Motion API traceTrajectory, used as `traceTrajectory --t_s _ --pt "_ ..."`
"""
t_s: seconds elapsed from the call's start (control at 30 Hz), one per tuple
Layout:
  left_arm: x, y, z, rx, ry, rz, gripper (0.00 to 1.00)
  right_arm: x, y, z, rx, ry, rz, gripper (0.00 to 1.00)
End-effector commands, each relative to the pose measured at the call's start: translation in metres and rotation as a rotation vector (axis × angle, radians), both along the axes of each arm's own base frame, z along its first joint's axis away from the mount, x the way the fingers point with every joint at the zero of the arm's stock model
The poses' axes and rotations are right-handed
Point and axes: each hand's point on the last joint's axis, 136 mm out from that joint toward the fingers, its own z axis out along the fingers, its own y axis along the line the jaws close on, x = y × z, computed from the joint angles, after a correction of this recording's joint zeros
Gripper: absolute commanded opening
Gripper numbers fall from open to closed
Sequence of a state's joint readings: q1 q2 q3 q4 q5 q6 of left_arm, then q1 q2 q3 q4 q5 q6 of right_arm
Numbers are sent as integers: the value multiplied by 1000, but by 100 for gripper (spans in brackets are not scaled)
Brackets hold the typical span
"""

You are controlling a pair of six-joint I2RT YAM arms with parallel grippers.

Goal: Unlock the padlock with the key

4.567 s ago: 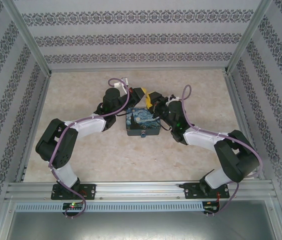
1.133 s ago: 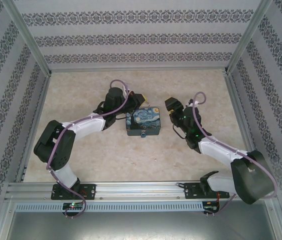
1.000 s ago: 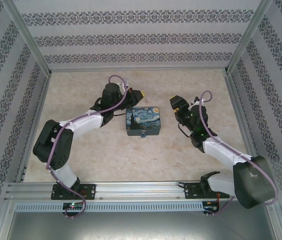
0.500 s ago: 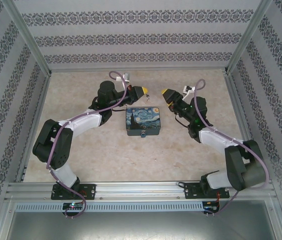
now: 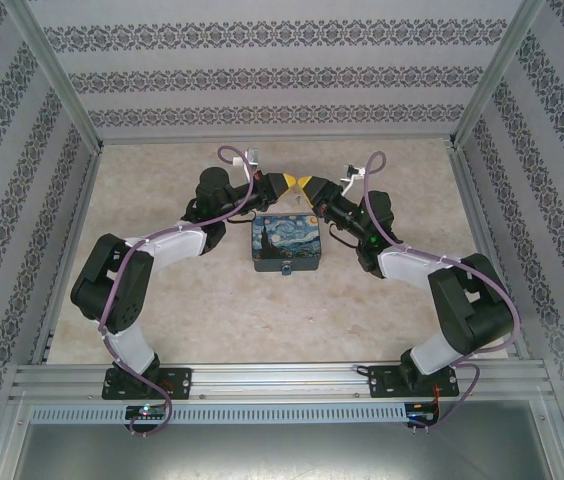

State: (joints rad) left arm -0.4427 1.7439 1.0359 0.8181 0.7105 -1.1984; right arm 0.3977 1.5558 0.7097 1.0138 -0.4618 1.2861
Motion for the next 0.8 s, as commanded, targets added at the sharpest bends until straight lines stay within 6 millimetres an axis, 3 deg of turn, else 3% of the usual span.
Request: traceTrajectory --t_s 0.0,0.77 --pt "2 4 12 -31 -53 4 0 -1 6 19 35 -68 17 34" --pt "10 4 11 -37 -48 30 0 -10 12 -4 46 -25 28 29"
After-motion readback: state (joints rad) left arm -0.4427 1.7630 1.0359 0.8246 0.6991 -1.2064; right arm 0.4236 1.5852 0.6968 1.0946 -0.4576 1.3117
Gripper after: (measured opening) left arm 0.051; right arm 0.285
